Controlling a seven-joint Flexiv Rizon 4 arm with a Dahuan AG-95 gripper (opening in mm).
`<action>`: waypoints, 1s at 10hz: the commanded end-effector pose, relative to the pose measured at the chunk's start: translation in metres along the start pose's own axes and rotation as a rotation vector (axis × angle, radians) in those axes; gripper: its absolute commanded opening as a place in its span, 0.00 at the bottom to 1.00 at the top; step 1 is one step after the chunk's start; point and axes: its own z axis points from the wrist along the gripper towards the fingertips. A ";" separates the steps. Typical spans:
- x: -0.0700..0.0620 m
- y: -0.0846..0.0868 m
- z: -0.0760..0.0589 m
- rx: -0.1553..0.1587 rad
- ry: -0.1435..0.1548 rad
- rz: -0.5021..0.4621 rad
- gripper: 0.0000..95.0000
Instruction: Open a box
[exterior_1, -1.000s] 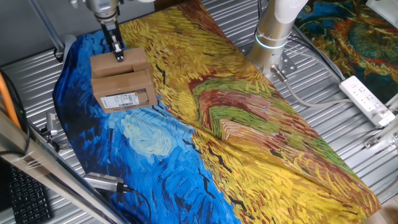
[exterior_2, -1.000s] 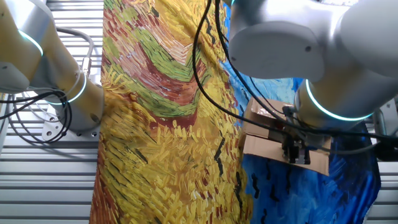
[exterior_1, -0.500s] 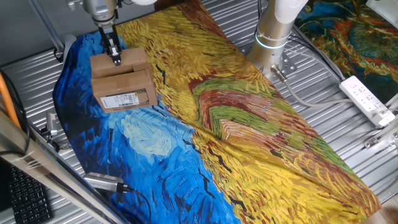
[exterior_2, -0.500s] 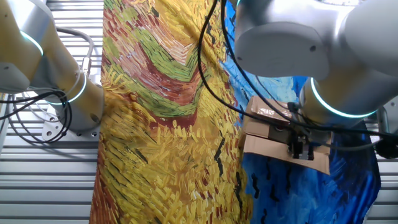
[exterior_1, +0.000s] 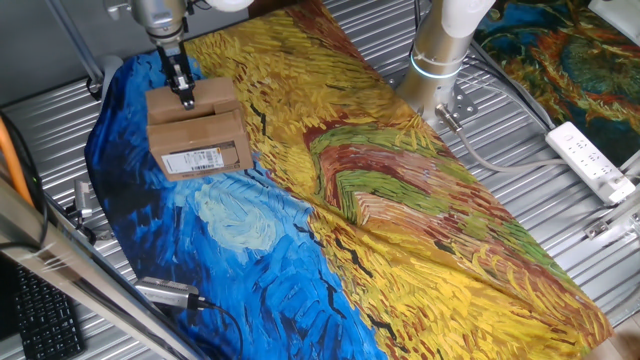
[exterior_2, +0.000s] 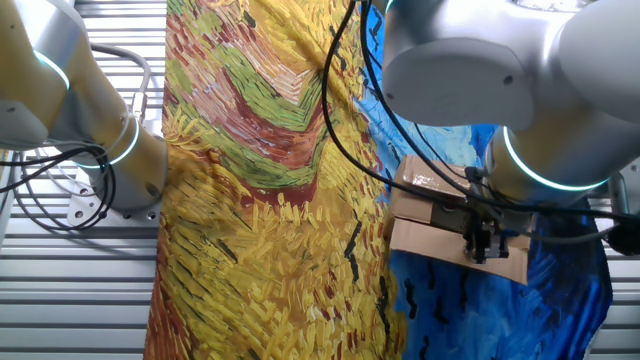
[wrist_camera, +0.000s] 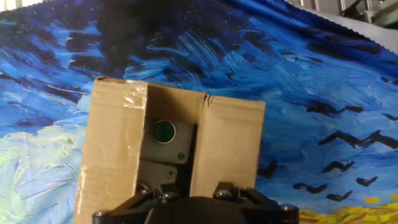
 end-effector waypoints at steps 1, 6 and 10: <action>0.000 -0.001 0.001 0.000 -0.002 -0.002 0.40; -0.005 -0.007 0.009 -0.009 -0.003 -0.011 0.40; -0.010 -0.008 0.014 -0.018 -0.002 -0.010 0.40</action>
